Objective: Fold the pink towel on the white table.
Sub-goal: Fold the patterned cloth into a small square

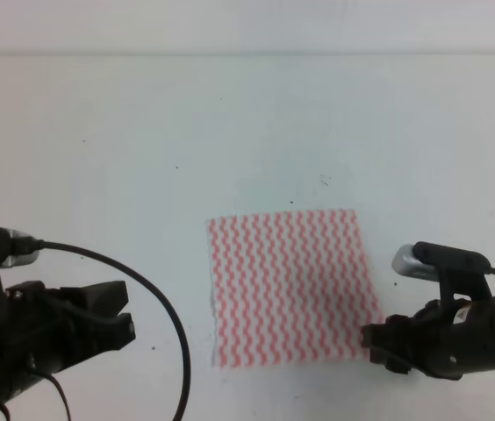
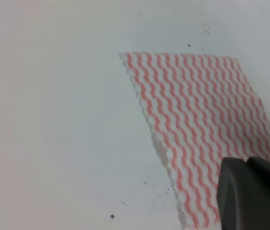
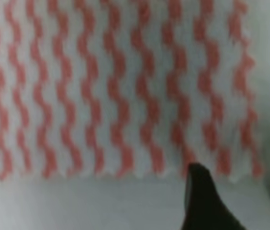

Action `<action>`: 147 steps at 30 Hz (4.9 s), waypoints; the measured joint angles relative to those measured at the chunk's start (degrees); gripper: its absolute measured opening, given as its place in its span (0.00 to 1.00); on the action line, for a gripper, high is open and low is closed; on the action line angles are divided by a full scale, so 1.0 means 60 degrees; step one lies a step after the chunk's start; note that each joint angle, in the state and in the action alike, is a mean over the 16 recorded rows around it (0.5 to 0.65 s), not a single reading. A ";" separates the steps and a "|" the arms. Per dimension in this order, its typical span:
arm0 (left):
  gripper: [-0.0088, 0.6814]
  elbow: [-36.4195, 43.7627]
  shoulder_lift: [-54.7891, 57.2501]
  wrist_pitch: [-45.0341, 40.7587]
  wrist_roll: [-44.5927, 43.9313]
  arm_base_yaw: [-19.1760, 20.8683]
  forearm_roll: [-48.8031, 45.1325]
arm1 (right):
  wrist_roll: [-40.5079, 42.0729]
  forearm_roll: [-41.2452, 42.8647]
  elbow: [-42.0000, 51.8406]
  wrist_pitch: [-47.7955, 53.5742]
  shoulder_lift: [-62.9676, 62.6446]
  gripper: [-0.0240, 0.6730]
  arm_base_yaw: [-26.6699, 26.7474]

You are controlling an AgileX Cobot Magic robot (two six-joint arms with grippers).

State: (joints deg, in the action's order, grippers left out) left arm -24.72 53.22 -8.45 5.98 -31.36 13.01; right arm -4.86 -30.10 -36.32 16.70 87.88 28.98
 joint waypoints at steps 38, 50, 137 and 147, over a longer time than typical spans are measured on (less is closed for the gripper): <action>0.01 0.0005 0.0019 0.0193 -0.0231 0.0001 0.0001 | 0.0080 -0.0759 -0.0133 -0.0119 0.0844 0.18 -0.0018; 0.01 0.0004 0.0164 0.0931 -0.1151 0.0002 0.0001 | 0.0079 -0.0776 -0.0189 -0.0083 0.0720 0.02 -0.0018; 0.56 -0.0011 0.6829 0.4724 -0.1510 -0.1330 -0.7176 | 0.0548 -0.0601 -0.2633 -0.0682 0.1613 0.01 -0.0018; 0.42 -0.0006 0.6919 0.4065 -0.1846 -0.1331 -0.7176 | 0.0553 -0.0573 -0.2631 -0.0657 0.1613 0.01 -0.0018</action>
State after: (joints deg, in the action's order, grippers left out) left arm -24.76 94.73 15.94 -5.10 -39.35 -30.04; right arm -1.54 -33.54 -52.10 12.75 97.56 28.87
